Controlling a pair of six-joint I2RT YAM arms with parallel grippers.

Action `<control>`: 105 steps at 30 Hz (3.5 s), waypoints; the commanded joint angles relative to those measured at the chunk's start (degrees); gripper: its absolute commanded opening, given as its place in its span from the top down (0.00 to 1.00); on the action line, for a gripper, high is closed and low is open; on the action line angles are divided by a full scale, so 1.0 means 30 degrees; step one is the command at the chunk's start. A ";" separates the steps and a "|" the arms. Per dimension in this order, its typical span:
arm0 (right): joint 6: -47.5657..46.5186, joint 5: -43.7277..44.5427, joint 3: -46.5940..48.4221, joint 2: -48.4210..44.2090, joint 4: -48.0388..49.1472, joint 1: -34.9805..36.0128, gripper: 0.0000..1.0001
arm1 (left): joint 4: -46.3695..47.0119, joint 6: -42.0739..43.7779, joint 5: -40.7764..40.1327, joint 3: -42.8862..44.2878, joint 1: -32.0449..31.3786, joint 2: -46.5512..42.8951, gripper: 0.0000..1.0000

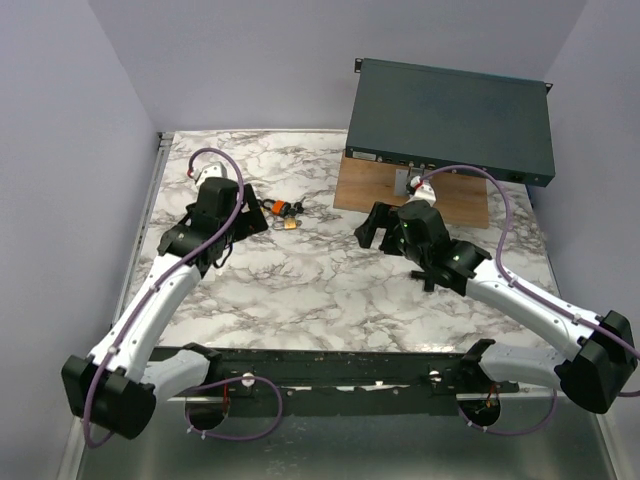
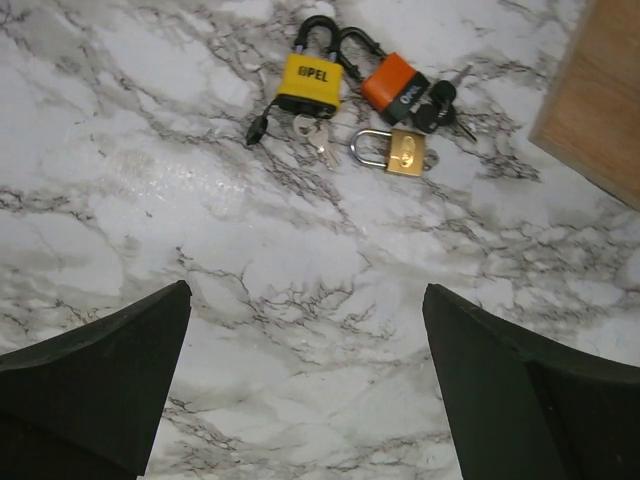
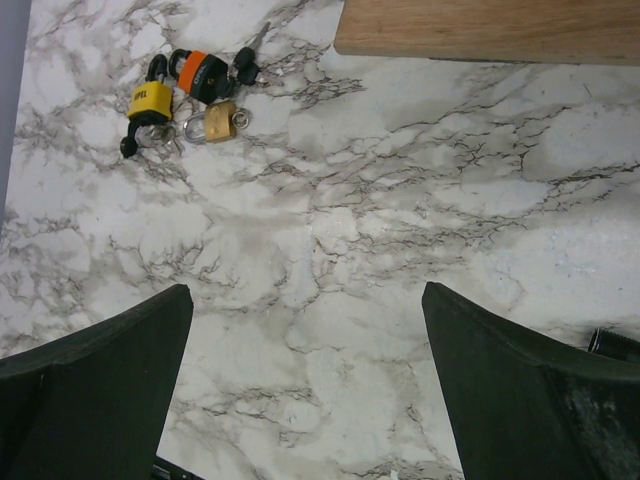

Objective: Lock with the key
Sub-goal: Adjust the lock at the center of the board.

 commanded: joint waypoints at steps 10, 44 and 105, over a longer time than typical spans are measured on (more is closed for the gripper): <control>0.0373 0.0519 -0.0398 -0.1296 -0.0042 0.0043 0.00 | 0.1243 0.2151 0.1525 0.6089 0.2798 1.1652 0.11; 0.0064 0.0269 0.1338 -0.0077 0.0206 0.0055 0.00 | 0.0552 -0.3044 1.0959 1.4316 0.5397 1.9194 0.20; 0.0012 -0.1663 0.1167 -0.1206 -0.2454 0.0048 0.00 | -0.1605 -1.5109 0.5544 1.0852 0.4934 1.7882 0.02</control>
